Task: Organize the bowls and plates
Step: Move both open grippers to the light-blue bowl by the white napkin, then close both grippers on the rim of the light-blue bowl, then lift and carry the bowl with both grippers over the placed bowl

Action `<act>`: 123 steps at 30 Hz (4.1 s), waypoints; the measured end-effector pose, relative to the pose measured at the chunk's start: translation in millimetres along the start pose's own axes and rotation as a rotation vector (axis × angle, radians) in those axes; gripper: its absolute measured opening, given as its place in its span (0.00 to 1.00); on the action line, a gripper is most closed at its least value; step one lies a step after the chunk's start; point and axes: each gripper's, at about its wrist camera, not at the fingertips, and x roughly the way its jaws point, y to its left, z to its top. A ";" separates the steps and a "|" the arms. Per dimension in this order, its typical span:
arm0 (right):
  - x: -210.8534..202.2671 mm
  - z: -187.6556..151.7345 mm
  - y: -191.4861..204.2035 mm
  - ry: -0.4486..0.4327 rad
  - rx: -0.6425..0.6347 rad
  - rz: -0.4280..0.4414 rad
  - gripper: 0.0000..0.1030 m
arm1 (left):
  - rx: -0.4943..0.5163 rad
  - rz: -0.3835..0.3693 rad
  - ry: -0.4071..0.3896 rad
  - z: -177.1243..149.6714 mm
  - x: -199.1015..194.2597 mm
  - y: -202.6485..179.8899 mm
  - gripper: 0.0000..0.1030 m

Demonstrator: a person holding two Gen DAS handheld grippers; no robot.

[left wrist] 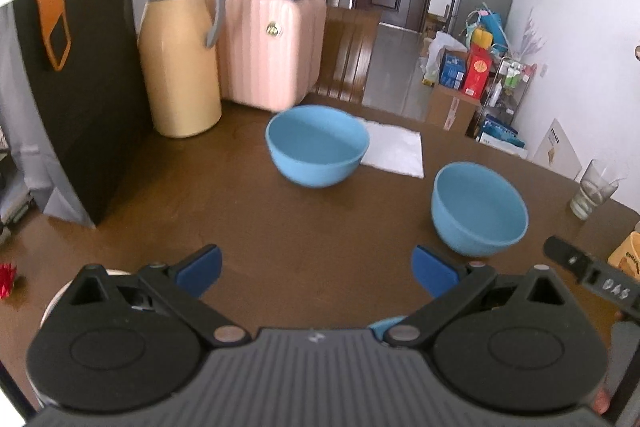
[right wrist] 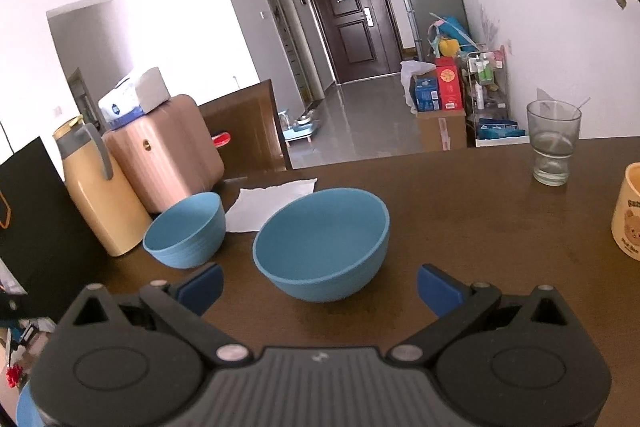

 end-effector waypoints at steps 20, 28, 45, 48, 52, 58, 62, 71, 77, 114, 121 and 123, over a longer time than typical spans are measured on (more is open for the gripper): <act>64.5 21.0 -9.1 0.084 -0.029 -0.017 1.00 | -0.001 0.100 0.050 49.4 49.2 -48.8 1.00; 81.7 33.4 -25.8 0.100 -0.005 -0.052 1.00 | -0.001 0.115 0.127 62.1 87.3 -77.4 1.00; 108.1 57.0 -66.6 0.126 0.057 -0.104 1.00 | 0.007 0.087 0.200 88.5 140.8 -148.9 1.00; 116.4 58.0 -69.9 0.140 0.053 -0.126 1.00 | -0.015 0.066 0.228 89.9 153.5 -152.2 1.00; 124.2 58.7 -76.2 0.150 0.068 -0.126 1.00 | -0.018 0.055 0.225 92.0 162.8 -155.7 1.00; 131.6 59.9 -74.8 0.173 0.048 -0.116 1.00 | 0.011 0.110 0.248 94.3 186.2 -162.9 1.00; 140.3 61.0 -73.0 0.194 0.021 -0.132 0.99 | 0.005 0.117 0.275 93.3 201.5 -158.4 1.00; 160.8 57.8 -71.0 0.246 -0.009 -0.133 0.91 | 0.038 0.139 0.321 83.3 231.3 -156.5 1.00; 164.2 56.2 -66.6 0.259 -0.043 -0.117 0.80 | 0.076 0.156 0.346 76.2 242.4 -154.7 0.85; 170.4 47.6 -62.3 0.278 -0.011 -0.039 0.12 | 0.188 0.056 0.332 54.6 232.2 -179.9 0.09; 161.0 48.6 -60.3 0.258 -0.008 -0.023 0.11 | 0.190 0.065 0.329 53.8 223.5 -177.3 0.09; 154.3 49.5 -61.7 0.243 -0.002 -0.017 0.11 | 0.199 0.063 0.321 53.9 218.1 -178.2 0.09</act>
